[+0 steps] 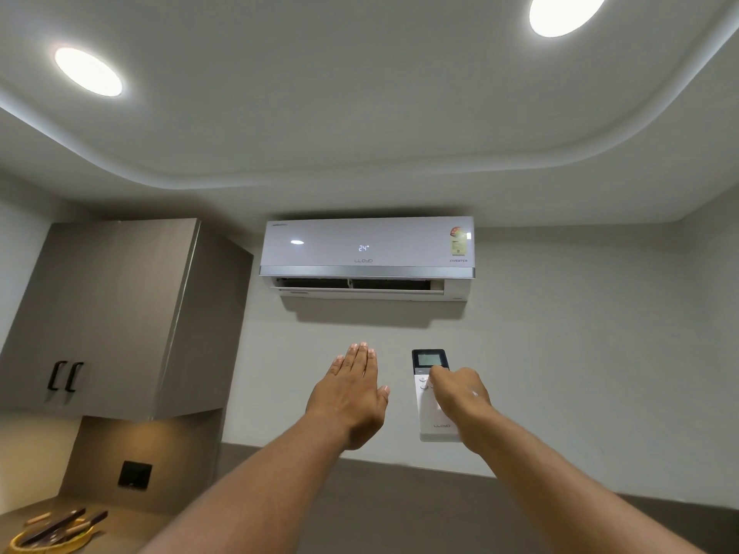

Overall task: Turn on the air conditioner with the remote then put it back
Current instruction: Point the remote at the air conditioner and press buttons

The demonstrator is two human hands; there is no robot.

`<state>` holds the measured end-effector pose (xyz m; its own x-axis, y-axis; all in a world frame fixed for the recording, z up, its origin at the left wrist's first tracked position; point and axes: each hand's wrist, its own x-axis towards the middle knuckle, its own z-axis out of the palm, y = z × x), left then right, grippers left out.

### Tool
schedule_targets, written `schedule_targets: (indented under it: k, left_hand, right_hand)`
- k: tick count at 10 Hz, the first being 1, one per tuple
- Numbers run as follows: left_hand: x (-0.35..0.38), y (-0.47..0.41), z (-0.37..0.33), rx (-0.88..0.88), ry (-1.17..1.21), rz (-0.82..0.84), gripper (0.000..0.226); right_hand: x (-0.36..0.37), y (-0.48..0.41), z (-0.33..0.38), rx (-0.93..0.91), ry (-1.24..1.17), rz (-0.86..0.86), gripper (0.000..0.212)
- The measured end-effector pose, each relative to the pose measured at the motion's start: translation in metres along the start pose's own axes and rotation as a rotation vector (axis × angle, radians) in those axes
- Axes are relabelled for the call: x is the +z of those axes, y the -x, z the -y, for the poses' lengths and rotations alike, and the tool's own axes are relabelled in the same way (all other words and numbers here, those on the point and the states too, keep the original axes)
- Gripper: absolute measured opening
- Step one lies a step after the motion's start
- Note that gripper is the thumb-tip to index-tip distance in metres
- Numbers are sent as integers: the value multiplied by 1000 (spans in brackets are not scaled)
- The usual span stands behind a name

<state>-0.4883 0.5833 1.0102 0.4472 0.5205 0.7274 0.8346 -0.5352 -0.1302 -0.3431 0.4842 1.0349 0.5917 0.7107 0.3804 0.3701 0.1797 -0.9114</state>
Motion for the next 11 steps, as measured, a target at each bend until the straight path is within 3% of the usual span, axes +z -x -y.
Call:
schedule_targets:
  k: [11]
  left_hand:
    - [-6,5,-3,1,-5,22,65]
  right_hand:
    - [-8,2,-1,3,-6,-9,14]
